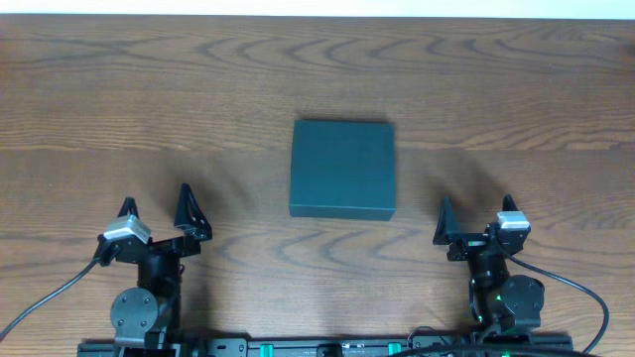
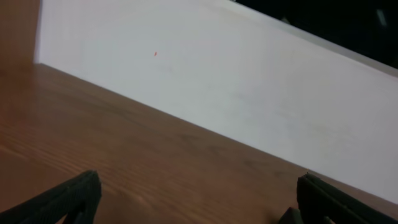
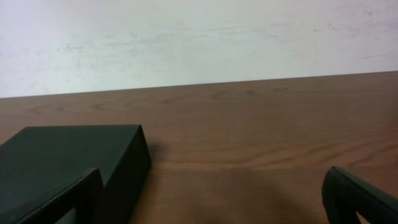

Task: Pack container

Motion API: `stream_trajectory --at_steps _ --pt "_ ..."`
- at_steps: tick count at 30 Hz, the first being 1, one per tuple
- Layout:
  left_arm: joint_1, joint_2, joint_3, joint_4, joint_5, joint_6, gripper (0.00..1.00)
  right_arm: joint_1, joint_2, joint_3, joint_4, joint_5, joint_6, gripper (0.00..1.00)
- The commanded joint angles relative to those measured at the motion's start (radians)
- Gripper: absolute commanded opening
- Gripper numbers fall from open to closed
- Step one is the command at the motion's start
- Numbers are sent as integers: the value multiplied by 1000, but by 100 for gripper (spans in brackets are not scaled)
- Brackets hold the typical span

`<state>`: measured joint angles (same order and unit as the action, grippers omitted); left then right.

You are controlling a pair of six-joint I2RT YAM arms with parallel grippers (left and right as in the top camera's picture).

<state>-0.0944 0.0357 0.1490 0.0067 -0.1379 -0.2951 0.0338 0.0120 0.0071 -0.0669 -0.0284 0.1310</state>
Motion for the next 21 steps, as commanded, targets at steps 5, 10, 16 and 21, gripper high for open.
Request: stream_trajectory --at_steps 5,10,16,21 --pt "68 -34 -29 9 52 -28 99 -7 -6 -2 -4 5 18 99" --pt "74 -34 -33 2 52 -28 99 -7 -6 -2 -4 6 18 99" --pt "79 -34 -69 3 57 -31 98 -7 -6 -2 -4 6 18 99" --pt "79 -34 -85 2 60 -31 98 -7 -6 -2 -4 6 18 99"
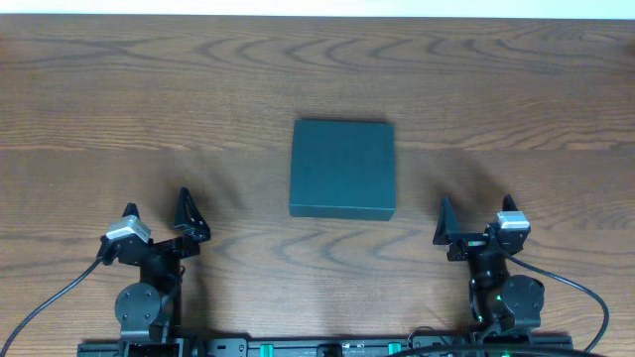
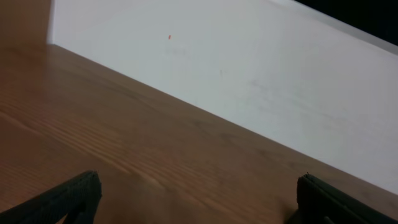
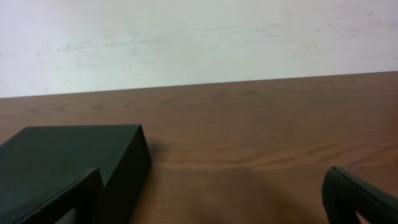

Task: Pack container

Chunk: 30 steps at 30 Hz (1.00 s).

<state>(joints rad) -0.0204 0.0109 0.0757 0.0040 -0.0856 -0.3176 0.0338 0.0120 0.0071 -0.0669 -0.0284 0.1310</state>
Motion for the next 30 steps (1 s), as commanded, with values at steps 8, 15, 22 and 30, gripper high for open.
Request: stream_trajectory --at_steps 8,15,22,30 --pt "5 -9 -63 5 8 -9 98 -7 -6 -2 -4 6 18 99" --pt "5 -9 -72 -16 14 -8 98 -7 -6 -2 -4 6 18 99" --pt "5 -9 -72 -75 90 93 98 -7 -6 -2 -4 6 18 99" --pt "5 -9 -72 -69 154 264 98 -7 -6 -2 -4 5 18 99"
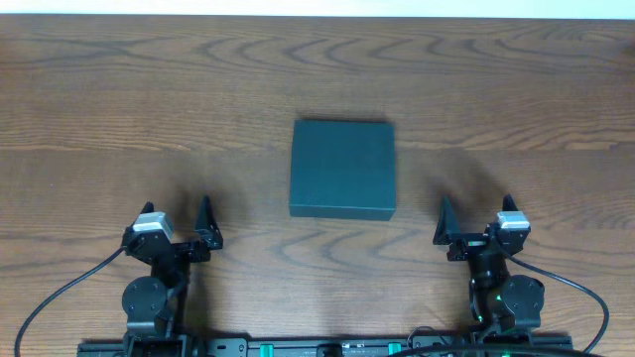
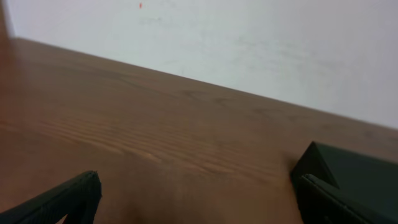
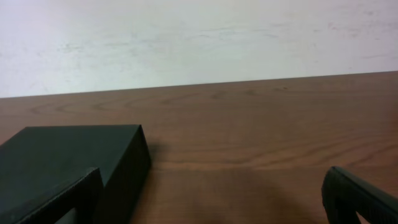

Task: Pack container

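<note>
A dark teal closed box point(image 1: 343, 169) lies flat on the middle of the wooden table point(image 1: 149, 89). My left gripper point(image 1: 177, 223) stands open and empty near the front edge, left of the box. In its wrist view only a corner of the box point(image 2: 357, 171) shows at the right, beyond the gripper point(image 2: 199, 186). My right gripper point(image 1: 476, 220) is open and empty, front right of the box. Its wrist view has the box point(image 3: 68, 155) at the left, ahead of the gripper point(image 3: 212, 180).
A white wall point(image 3: 199, 37) runs behind the table's far edge. Both arm bases and their cables point(image 1: 60, 293) sit along the front edge. Nothing other than the box shows on the wood.
My left gripper has shifted to the right and swung toward the box, whose corner now shows in its wrist view. The right gripper and the box have not moved.
First my left gripper pointed at bare table and wall, angled away from the box. A moment later it had turned a little. Now it faces further right with the box's corner in sight. The right gripper stayed open beside the box throughout.
</note>
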Motion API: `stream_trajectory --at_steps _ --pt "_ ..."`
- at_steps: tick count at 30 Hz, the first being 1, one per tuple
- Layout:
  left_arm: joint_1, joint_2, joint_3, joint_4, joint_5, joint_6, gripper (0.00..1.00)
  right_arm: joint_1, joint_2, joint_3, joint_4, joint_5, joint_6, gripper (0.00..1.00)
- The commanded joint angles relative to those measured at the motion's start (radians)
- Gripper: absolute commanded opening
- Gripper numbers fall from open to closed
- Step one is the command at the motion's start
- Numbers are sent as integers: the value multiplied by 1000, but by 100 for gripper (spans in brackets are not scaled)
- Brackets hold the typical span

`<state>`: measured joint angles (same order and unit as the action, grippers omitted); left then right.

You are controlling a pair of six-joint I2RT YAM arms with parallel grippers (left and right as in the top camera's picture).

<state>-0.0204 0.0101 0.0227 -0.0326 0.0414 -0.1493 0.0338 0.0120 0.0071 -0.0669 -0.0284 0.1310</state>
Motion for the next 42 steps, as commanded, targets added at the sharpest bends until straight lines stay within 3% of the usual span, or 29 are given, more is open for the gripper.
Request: stream_trajectory --at_steps 1,5,42 --pt "5 -8 -19 -33 31 114 98 -7 -6 -2 -4 6 18 99" --pt "5 -8 -19 -32 31 165 98 -7 -6 -2 -4 6 18 99" --pt "5 -6 -19 -31 30 164 98 -7 -6 -2 -4 5 18 99"
